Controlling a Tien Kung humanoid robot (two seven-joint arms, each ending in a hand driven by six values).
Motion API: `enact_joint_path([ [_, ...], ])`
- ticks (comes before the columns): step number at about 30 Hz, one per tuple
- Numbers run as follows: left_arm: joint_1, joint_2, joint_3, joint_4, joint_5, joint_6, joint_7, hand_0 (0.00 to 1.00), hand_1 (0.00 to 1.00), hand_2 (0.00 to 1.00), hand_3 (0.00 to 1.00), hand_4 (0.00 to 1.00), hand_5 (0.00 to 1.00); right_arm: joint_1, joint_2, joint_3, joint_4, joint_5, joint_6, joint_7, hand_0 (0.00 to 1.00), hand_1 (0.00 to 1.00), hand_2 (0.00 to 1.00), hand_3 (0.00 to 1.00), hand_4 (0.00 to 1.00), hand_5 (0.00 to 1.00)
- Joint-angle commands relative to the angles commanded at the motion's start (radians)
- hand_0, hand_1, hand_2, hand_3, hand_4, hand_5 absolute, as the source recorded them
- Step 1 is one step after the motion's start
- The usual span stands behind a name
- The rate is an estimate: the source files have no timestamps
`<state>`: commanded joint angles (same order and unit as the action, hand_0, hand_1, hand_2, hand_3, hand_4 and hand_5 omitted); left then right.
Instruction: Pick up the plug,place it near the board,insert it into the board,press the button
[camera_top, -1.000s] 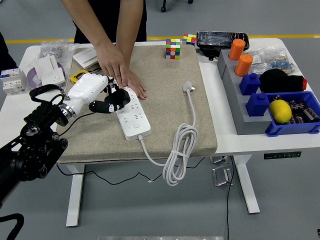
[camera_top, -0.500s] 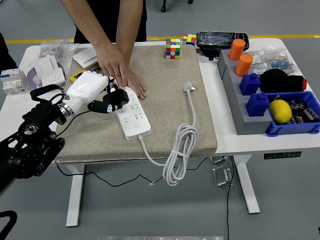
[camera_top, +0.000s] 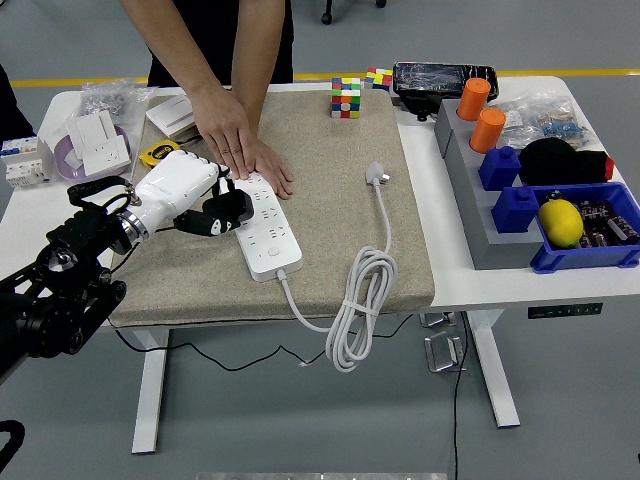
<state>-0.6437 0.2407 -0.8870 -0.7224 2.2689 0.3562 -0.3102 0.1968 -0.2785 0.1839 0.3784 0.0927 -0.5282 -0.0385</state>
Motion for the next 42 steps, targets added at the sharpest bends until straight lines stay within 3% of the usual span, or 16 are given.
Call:
enact_joint_path([
  [42,-0.003,0.0,0.033,0.025,0.0,0.005,0.005,0.488,0.453,0.308,0.372,0.479,0.108,0.001,-0.003,-0.002,0.001,0.0,0.0,0.001,0.816,0.77,0.744,0.752,0.998,0.998],
])
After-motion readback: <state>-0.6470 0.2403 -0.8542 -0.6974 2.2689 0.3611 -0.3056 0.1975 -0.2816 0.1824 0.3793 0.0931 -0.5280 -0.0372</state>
